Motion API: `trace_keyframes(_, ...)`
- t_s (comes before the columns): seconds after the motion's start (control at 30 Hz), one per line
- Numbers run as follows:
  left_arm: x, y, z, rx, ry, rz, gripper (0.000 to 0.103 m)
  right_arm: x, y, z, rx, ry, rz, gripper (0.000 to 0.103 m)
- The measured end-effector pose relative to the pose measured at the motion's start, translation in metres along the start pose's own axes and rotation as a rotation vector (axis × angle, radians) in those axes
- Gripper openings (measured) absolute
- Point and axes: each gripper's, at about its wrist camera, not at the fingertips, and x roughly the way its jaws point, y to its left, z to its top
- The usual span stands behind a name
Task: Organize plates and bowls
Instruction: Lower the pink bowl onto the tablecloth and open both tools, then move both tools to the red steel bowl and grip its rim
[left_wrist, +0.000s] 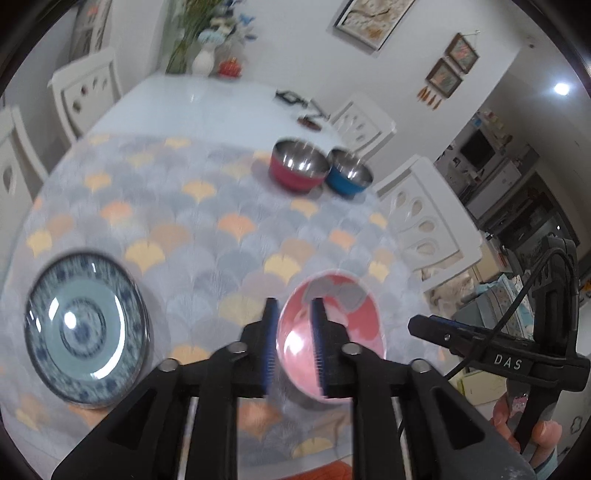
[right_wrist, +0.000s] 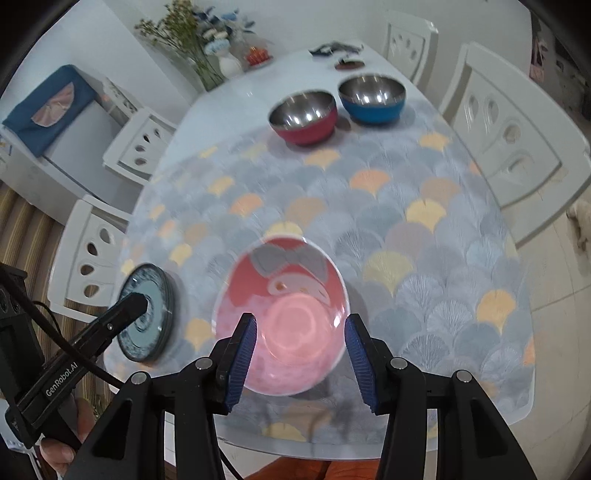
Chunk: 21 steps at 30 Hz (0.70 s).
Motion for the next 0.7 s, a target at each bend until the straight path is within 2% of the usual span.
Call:
trace_keyframes(0.13, -0.009, -0.006, 0.033, 0.023, -0.055, -0.003, 0.031, -0.018, 0.004, 0.018, -0.016, -0.04, 0.017, 0.049)
trace_keyframes(0.23, -0.006, -0.006, 0.06, 0.026, -0.081, 0.005, 0.04, -0.027, 0.0, 0.04, -0.006, -0.067, 0.035, 0.053)
trace_keyframes(0.33, 0.0, -0.003, 0.084, 0.022, -0.107, 0.014, 0.053, -0.027, -0.006, 0.073, 0.015, -0.082, 0.056, 0.058)
trace_keyframes(0.37, 0.004, 0.0, 0.096, 0.007, -0.115, 0.022, 0.065, -0.024, -0.008, 0.085, 0.022, -0.08, 0.06, 0.065)
trace_keyframes(0.4, 0.008, 0.003, 0.103, -0.01, -0.122, 0.023, 0.073, -0.02, -0.01, 0.099, 0.034, -0.075, 0.065, 0.068)
trace_keyframes(0.53, 0.038, 0.016, 0.135, -0.053, -0.104, 0.016, 0.074, 0.001, -0.016, 0.149, 0.072, -0.059, 0.102, 0.068)
trace_keyframes(0.7, 0.097, 0.025, 0.171, -0.09, -0.046, -0.003, 0.071, 0.048, -0.025, 0.198, 0.084, -0.027, 0.066, 0.068)
